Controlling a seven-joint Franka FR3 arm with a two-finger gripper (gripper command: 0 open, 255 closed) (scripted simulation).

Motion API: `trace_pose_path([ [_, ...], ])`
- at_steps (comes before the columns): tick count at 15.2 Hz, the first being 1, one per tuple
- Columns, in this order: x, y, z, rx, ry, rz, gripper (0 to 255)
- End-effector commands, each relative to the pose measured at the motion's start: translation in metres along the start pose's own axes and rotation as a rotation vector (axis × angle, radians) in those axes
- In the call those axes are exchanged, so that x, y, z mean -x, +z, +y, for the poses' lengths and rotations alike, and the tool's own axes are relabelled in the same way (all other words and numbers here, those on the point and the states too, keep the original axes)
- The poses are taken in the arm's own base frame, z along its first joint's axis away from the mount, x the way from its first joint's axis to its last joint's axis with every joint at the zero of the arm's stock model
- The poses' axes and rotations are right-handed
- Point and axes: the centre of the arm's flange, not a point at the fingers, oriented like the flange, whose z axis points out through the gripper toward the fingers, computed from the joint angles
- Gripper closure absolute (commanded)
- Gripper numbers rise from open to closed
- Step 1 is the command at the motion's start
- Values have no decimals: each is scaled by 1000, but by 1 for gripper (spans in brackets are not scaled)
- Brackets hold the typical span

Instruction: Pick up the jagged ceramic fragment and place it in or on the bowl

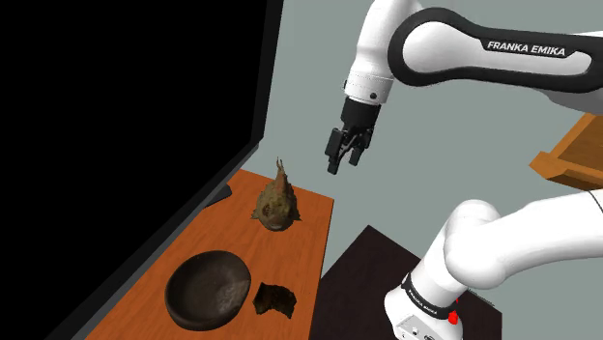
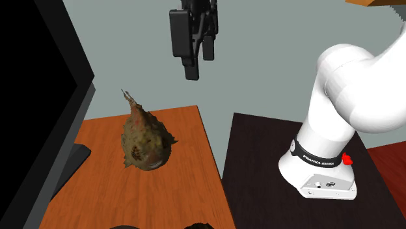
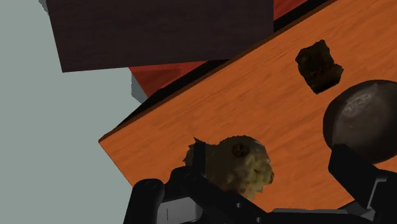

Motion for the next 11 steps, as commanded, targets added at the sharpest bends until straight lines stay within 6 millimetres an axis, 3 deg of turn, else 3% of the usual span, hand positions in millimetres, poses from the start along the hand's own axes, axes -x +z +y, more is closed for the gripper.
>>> trace_pose_path([
  [1, -2, 22, -22, 22, 3, -14, 0],
  [11, -19, 129, -118, 132, 12, -83, 0],
])
